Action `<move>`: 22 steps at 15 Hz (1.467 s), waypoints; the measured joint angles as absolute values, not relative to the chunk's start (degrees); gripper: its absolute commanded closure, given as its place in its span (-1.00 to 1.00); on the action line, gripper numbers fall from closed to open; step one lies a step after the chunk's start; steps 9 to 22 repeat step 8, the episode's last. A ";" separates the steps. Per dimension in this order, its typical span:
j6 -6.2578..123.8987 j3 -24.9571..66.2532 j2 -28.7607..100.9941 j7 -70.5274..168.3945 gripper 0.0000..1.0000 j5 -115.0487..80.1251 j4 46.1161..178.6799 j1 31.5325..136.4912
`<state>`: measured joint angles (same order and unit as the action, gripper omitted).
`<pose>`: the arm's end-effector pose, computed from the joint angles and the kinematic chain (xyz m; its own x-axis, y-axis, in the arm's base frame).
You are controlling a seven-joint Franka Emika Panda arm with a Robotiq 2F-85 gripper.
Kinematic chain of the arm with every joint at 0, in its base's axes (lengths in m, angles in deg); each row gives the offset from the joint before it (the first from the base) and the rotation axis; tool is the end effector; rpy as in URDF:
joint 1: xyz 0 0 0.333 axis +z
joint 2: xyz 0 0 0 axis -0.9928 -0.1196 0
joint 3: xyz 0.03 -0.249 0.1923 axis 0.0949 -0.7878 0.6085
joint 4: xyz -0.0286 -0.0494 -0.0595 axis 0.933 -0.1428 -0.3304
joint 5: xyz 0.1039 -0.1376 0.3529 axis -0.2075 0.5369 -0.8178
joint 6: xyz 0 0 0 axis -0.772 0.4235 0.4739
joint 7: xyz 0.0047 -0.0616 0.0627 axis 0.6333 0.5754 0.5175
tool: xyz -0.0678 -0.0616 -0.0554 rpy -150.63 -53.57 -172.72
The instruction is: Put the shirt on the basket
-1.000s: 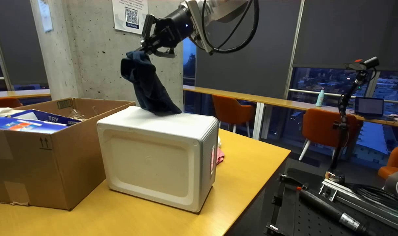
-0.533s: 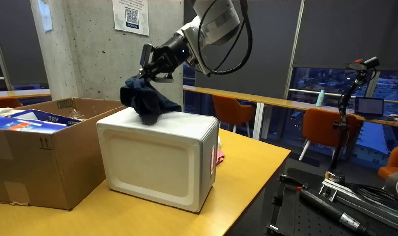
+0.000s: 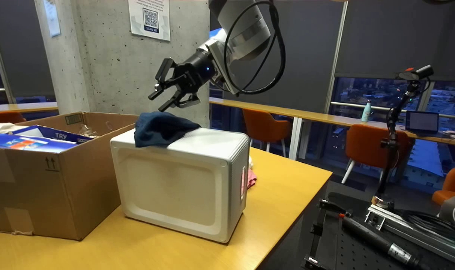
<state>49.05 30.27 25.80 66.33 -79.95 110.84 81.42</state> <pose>0.7004 0.0707 0.3970 0.9486 -0.3148 0.0330 -0.1644 -0.5789 -0.7987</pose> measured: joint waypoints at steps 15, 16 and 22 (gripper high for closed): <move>49.07 28.39 25.89 64.35 -1.00 -75.63 109.47 81.34; 49.07 28.39 25.89 64.35 -1.00 -75.63 109.47 81.34; 49.07 28.39 25.89 64.35 -1.00 -75.63 109.47 81.34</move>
